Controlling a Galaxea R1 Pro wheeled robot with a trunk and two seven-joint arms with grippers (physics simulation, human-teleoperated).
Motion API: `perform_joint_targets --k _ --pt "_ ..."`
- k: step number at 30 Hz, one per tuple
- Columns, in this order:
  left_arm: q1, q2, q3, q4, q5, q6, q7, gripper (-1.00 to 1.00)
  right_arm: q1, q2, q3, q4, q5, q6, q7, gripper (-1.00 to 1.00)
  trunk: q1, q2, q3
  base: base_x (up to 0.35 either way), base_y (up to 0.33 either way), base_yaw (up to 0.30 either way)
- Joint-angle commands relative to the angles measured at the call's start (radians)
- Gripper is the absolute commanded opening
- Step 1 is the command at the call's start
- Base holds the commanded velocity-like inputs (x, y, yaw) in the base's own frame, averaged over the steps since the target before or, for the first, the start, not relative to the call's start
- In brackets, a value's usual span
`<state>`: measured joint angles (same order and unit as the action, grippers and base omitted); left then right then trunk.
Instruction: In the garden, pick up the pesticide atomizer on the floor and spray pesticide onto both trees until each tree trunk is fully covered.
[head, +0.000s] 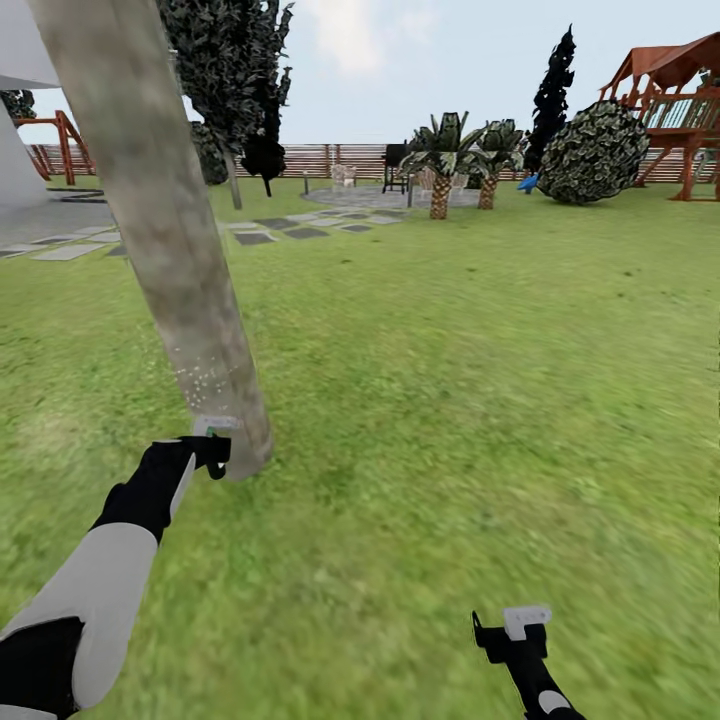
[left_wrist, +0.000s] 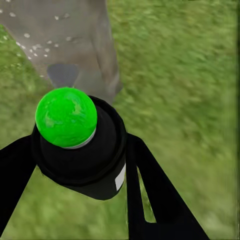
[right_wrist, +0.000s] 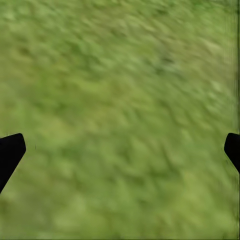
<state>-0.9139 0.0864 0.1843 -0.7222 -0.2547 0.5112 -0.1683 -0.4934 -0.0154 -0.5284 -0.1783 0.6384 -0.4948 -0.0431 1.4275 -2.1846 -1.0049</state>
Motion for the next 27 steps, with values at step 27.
perform_joint_targets --k 27 --pt "0.019 0.004 0.006 0.151 0.018 -0.048 0.061 -1.00 -0.002 0.000 -0.005 0.003 0.011 -0.004 -0.003 1.00 0.000 0.000 -0.001 0.200 -0.224 0.169"
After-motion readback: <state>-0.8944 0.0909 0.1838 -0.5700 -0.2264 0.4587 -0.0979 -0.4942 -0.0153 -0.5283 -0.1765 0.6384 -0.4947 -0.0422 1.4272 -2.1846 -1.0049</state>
